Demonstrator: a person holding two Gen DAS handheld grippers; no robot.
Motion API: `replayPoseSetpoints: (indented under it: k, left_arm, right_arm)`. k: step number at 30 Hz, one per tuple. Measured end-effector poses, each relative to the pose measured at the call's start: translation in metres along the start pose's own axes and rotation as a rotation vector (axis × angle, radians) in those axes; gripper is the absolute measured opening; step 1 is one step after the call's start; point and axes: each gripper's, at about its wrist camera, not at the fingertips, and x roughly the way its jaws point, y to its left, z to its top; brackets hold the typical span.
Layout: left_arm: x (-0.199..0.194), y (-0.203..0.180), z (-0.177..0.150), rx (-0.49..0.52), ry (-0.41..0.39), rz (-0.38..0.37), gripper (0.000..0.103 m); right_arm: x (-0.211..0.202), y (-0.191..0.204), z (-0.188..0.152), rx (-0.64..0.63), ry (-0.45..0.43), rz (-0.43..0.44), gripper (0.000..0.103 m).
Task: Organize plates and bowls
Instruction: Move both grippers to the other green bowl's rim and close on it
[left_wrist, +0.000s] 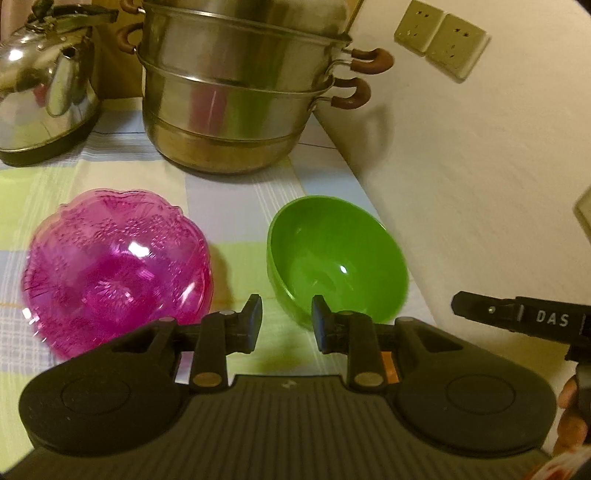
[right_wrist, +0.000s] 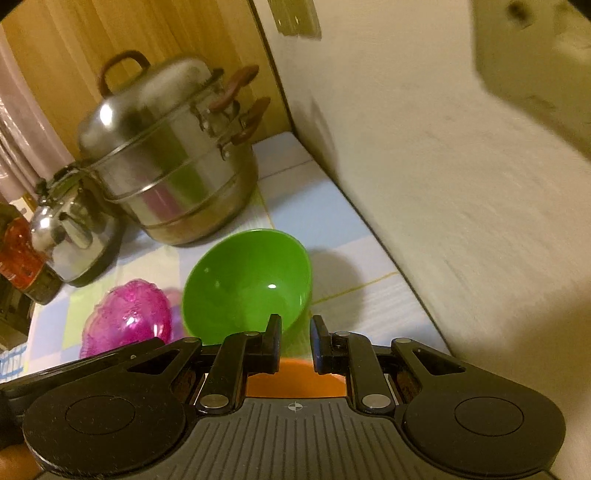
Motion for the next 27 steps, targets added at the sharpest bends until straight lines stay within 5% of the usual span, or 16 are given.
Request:
replayPoseSetpoints:
  k: [20,27]
  left_arm:
    - [0.072,0.022,0.021,-0.045,0.066,-0.043,0.025]
    - [0.077,0.023,0.019,-0.028,0.076,-0.018,0.015]
  right_arm:
    - [0.097,-0.007,0.036,-0.019,0.164,-0.025,0.017]
    - [0.108,-0.008,0.037,-0.021,0.197,-0.024,0.017]
